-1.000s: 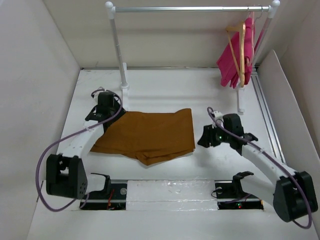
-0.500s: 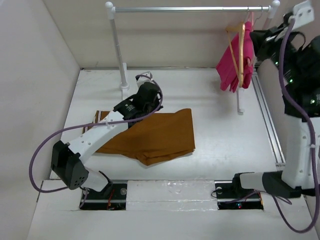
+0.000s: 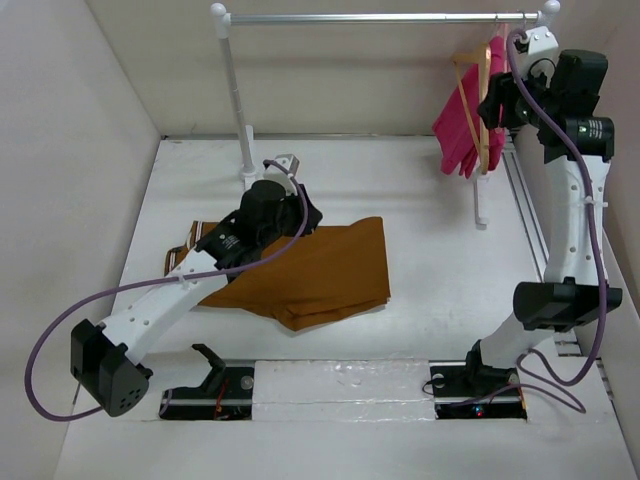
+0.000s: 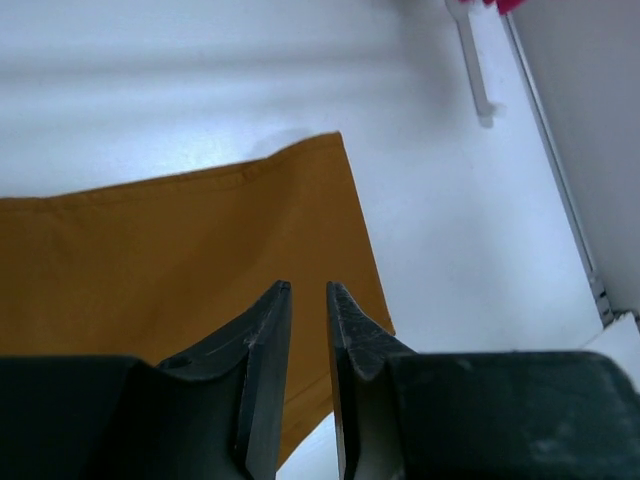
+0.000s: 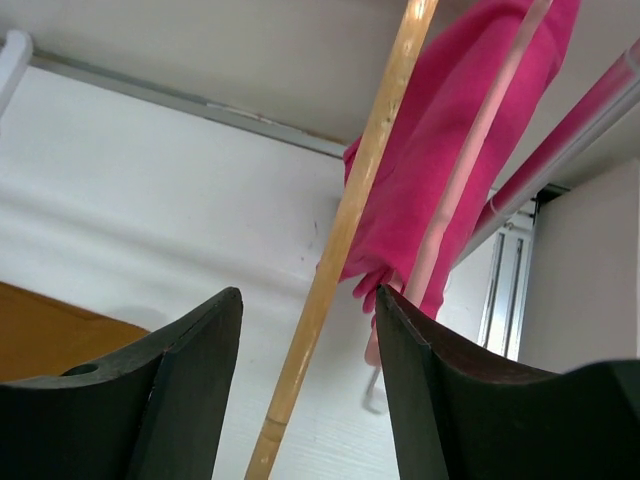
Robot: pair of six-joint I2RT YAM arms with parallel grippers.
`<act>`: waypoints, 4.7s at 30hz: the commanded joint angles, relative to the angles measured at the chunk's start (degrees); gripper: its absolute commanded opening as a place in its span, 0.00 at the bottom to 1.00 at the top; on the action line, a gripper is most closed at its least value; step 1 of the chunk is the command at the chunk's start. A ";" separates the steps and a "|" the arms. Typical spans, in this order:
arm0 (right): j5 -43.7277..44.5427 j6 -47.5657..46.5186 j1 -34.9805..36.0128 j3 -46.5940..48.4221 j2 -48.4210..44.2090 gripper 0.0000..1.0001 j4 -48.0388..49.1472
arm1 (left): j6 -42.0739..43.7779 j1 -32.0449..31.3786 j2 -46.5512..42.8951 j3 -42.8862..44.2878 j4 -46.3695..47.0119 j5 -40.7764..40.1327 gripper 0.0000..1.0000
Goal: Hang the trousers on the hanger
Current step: Pick up the hanger from the clothesline, then place the trousers on the hanger.
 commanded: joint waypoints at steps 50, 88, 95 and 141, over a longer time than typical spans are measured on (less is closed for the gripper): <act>51.03 -3.54 33.68 -58.25 -40.90 0.00 30.19 | -8.14 -4.32 18.06 39.87 -6.68 10.71 0.70; 66.09 5.87 59.55 -68.20 -38.56 0.00 16.12 | -16.49 -7.05 38.73 44.11 -2.81 -0.91 0.16; 67.15 8.86 60.25 -69.43 -40.65 0.07 9.96 | -17.80 -7.05 37.33 37.89 -1.67 -0.29 0.00; -3.61 20.20 24.48 -84.11 -14.23 0.56 56.27 | -41.27 -19.09 32.32 -3.88 20.49 -20.85 0.00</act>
